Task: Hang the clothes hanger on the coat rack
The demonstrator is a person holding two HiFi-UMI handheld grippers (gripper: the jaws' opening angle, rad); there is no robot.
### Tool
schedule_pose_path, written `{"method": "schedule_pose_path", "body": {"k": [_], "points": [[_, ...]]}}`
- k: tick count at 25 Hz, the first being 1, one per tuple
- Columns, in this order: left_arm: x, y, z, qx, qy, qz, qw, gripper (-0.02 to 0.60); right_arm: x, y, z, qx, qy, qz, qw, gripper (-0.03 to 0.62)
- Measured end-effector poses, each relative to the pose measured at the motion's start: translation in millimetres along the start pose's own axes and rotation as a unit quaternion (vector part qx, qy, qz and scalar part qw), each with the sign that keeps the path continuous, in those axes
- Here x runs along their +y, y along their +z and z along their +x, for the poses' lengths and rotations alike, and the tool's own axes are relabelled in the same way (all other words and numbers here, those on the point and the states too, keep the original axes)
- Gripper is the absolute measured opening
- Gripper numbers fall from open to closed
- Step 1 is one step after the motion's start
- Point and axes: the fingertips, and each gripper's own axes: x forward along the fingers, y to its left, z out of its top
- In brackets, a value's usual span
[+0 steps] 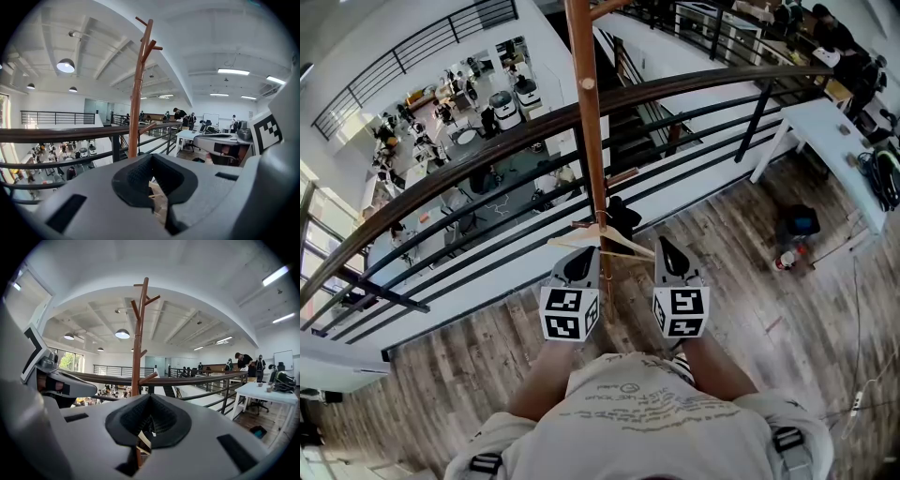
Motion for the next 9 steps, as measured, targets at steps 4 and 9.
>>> {"method": "schedule_pose_path", "body": {"k": [4, 9], "points": [[6.5, 1.7, -6.7, -0.003, -0.002, 0.0, 1.0, 0.005, 9.2, 1.8, -1.1, 0.001, -0.002, -0.005, 1.0, 0.002], [11.8, -0.5, -9.6, -0.005, -0.003, 0.0, 1.0, 0.004, 19.7, -2.4, -2.1, 0.002, -0.001, -0.026, 1.0, 0.002]]}}
